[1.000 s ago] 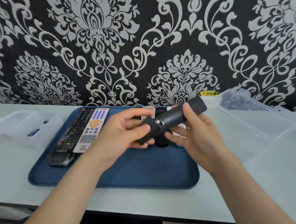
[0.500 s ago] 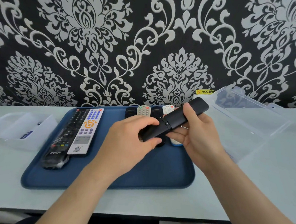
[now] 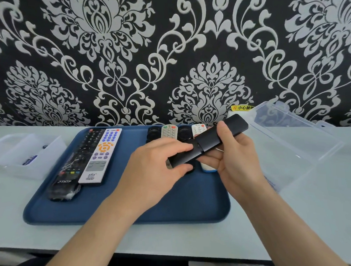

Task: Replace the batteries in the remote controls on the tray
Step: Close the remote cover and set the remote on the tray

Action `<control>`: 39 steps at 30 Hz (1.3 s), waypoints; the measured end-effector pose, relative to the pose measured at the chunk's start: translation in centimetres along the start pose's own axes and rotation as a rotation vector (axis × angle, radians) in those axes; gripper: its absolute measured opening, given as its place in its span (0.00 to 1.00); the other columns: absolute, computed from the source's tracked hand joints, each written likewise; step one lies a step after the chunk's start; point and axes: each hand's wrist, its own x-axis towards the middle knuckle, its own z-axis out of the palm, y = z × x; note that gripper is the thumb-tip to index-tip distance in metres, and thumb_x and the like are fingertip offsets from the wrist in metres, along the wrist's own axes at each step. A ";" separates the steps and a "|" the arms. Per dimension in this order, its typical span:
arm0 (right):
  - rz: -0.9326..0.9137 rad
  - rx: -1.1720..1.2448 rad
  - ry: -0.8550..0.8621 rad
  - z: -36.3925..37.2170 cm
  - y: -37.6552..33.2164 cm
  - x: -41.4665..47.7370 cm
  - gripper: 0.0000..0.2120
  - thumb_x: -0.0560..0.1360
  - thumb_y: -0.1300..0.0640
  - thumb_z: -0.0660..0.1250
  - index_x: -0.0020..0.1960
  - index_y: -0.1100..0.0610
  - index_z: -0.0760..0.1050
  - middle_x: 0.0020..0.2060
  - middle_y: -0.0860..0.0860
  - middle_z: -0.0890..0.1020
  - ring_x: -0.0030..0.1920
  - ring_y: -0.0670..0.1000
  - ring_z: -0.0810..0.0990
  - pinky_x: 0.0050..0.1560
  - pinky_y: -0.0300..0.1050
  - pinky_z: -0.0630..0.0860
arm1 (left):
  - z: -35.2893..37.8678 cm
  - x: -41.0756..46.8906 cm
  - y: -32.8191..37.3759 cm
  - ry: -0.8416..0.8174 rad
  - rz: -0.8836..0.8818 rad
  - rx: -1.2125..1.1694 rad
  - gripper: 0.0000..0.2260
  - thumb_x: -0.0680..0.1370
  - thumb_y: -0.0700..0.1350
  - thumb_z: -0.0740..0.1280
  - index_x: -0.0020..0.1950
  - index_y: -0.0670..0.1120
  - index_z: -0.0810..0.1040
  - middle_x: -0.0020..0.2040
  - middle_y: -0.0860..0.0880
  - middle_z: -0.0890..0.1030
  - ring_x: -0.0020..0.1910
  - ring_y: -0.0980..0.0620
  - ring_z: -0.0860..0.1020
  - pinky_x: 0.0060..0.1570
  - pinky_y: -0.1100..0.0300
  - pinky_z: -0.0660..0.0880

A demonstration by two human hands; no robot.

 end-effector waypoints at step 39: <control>-0.492 -1.300 -0.372 0.4 3.3 0.1 0.20 0.79 0.59 0.62 0.71 0.53 0.73 0.67 0.49 0.76 0.68 0.53 0.70 0.69 0.39 0.62 | -2.6 0.8 -4.7 -0.136 -0.629 0.218 0.20 0.84 0.46 0.52 0.75 0.47 0.59 0.70 0.44 0.72 0.67 0.43 0.70 0.62 0.53 0.65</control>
